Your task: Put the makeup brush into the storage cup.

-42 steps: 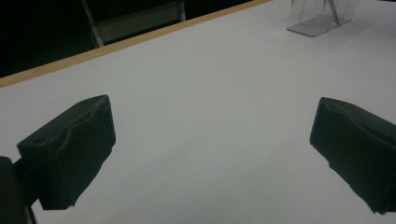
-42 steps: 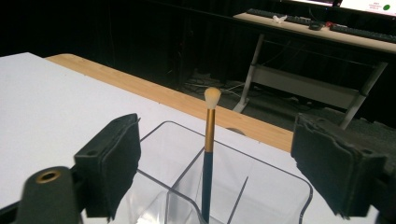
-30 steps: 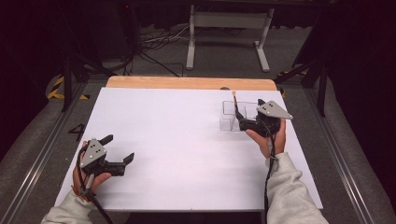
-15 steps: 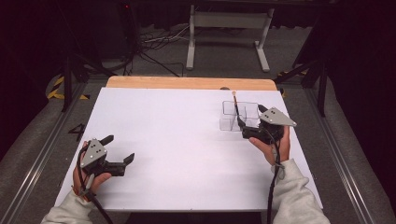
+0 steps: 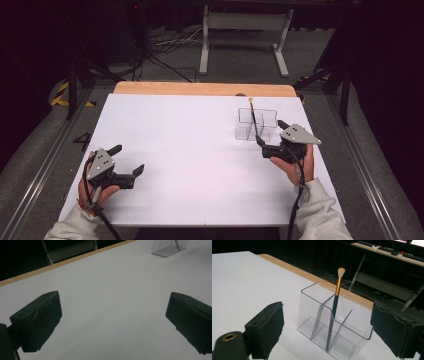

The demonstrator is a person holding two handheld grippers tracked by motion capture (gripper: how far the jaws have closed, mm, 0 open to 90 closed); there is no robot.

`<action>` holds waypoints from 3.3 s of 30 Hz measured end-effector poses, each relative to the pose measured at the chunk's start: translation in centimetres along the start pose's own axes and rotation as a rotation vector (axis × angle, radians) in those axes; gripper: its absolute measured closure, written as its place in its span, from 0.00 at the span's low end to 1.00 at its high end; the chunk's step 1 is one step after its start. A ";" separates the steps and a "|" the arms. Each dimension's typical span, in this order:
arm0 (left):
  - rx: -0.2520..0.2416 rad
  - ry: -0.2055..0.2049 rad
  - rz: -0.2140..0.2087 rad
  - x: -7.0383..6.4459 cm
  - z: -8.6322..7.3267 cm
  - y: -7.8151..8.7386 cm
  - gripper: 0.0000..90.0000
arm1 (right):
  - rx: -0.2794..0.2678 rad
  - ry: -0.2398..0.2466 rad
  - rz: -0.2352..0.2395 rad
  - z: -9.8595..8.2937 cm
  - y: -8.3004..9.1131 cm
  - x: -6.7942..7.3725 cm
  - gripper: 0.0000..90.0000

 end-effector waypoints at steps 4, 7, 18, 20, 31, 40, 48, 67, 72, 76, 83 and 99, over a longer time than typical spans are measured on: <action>0.002 -0.006 -0.001 -0.1 0.0 0.0 0.01 | -0.006 0.025 -0.003 -0.2 0.7 0.4 0.13; 0.006 -0.008 -0.008 -0.2 -0.1 0.0 0.01 | -0.015 0.045 -0.002 -0.3 1.2 0.7 0.13; 0.009 -0.017 -0.010 -0.4 -0.1 0.0 0.01 | 0.000 0.082 0.008 -2.1 2.4 1.6 0.13; 0.007 -0.018 -0.018 -0.3 -0.1 0.0 0.01 | -0.004 0.081 0.014 -2.4 2.6 1.8 0.13; 0.020 -0.037 -0.016 -0.5 -0.3 -0.1 0.01 | 0.018 0.091 0.022 -4.7 3.0 2.0 0.12; 0.029 -0.049 -0.020 -0.7 -0.3 -0.2 0.01 | 0.039 0.082 0.018 -6.4 4.1 1.7 0.12; 0.032 -0.057 -0.027 -1.1 -0.4 -0.3 0.01 | 0.059 0.074 0.020 -7.7 4.8 1.5 0.11; 0.047 -0.076 -0.044 -2.0 -0.3 -0.9 0.01 | 0.082 0.061 0.052 -9.2 5.2 2.5 0.09; 0.055 -0.097 -0.046 -2.5 -0.4 -0.8 0.01 | 0.067 0.062 0.031 -8.9 5.4 2.1 0.09; 0.057 -0.097 -0.047 -2.4 -0.4 -0.8 0.01 | 0.058 0.061 0.017 -8.7 5.6 1.9 0.09; 0.060 -0.095 -0.053 -2.5 -0.5 -0.9 0.01 | 0.050 0.051 0.002 -8.7 5.8 1.5 0.09; 0.068 -0.094 -0.056 -2.5 -0.6 -1.1 0.01 | 0.058 0.047 0.006 -8.9 5.7 1.3 0.09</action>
Point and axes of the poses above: each handheld gripper's, and its own axes: y roughly backward along the jaws, z roughly out of its top, x roughly to its left, the point moved 9 cm from there along -y, roughly forward along the jaws, and after that the axes turned 8 degrees about y, right-handed, at the moved point
